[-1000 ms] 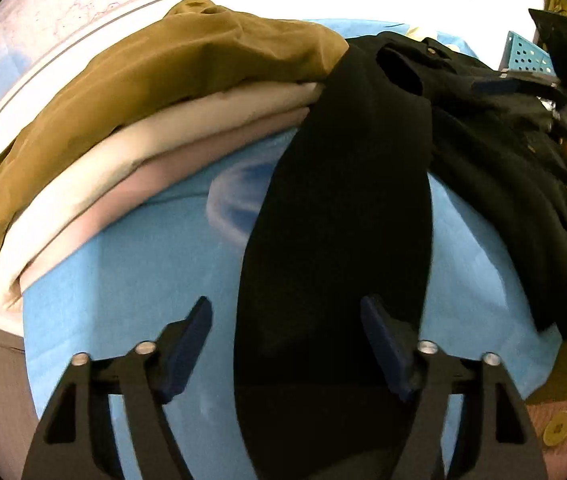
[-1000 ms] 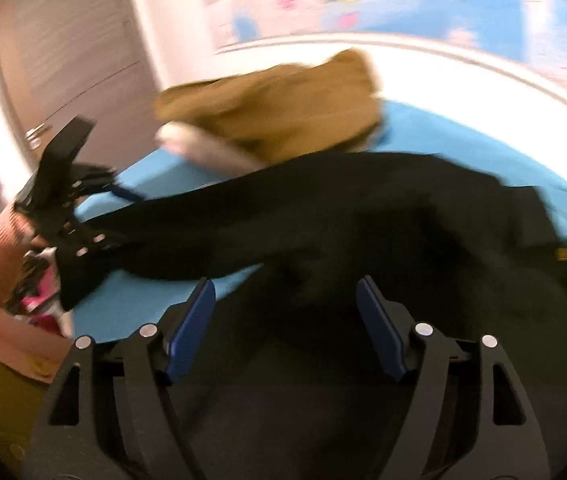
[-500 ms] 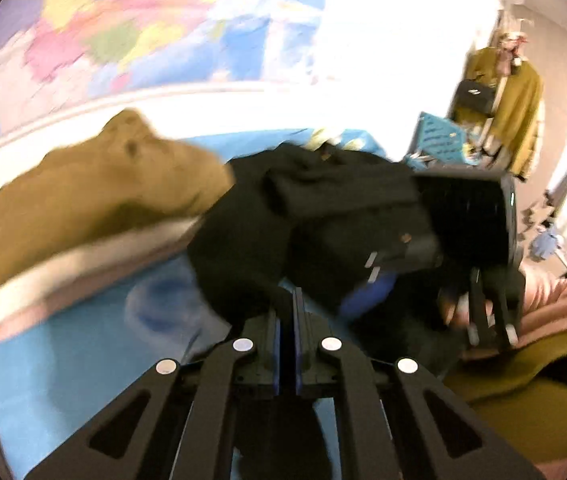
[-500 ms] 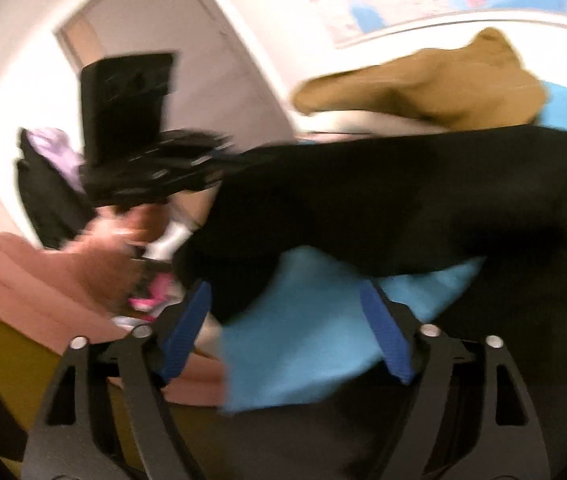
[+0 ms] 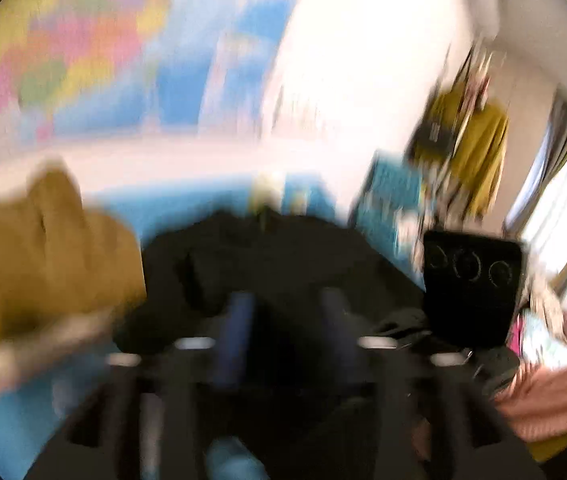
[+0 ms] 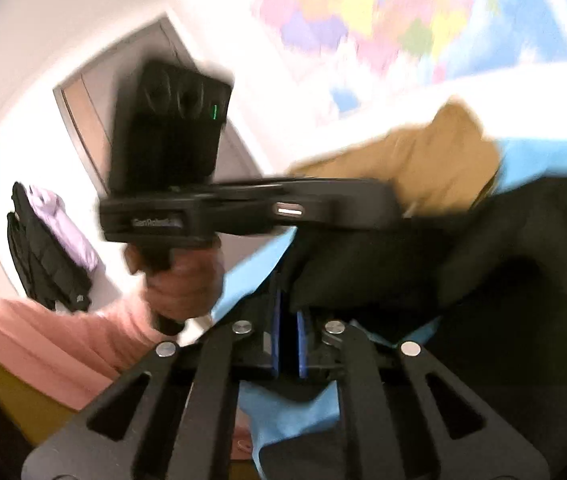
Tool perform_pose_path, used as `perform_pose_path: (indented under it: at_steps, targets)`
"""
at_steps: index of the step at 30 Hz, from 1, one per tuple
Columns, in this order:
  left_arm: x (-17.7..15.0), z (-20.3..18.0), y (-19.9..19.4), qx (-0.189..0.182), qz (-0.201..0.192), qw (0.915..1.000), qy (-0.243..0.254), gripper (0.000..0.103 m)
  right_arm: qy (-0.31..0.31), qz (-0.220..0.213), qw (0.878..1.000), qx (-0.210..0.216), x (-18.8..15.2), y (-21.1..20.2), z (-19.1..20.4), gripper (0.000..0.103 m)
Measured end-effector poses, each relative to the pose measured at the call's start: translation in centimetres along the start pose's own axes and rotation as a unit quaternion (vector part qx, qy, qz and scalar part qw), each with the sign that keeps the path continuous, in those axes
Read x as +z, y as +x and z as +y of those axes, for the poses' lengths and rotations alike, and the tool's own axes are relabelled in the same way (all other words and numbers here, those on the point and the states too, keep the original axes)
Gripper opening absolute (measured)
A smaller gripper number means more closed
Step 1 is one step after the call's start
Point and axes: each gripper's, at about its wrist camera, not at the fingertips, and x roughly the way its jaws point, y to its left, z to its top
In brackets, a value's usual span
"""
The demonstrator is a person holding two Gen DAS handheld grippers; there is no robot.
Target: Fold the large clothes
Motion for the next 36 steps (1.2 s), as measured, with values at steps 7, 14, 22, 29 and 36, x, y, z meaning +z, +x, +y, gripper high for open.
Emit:
perform_pose_path:
  at_steps: [7, 14, 22, 29, 36]
  targets:
    - [2.7, 1.3, 0.6, 0.04, -0.064, 0.997, -0.016, 0.082, 0.073, -0.071, 0.987, -0.121, 4.0, -12.4, -6.7, 0.006]
    - [-2.2, 3.3, 12.4, 0.129, 0.104, 0.9862, 0.008, 0.075, 0.296, -0.017, 0.936, -0.191, -3.1, -14.2, -20.3, 0.057]
    - [-4.0, 3.7, 19.2, 0.168, 0.17, 0.9702, 0.04, 0.072, 0.262, -0.057, 0.924, -0.274, -3.8, -17.8, -18.1, 0.09]
    - [-2.7, 4.8, 21.6, 0.189, 0.177, 0.9656, 0.024, 0.072, 0.155, 0.048, 0.935, -0.316, -6.1, -12.7, -14.3, 0.095]
    - [-2.8, 6.4, 22.9, 0.202, 0.178, 0.9629, -0.016, 0.054, 0.129, 0.04, 0.94, -0.314, -5.4, -15.9, -15.5, 0.012]
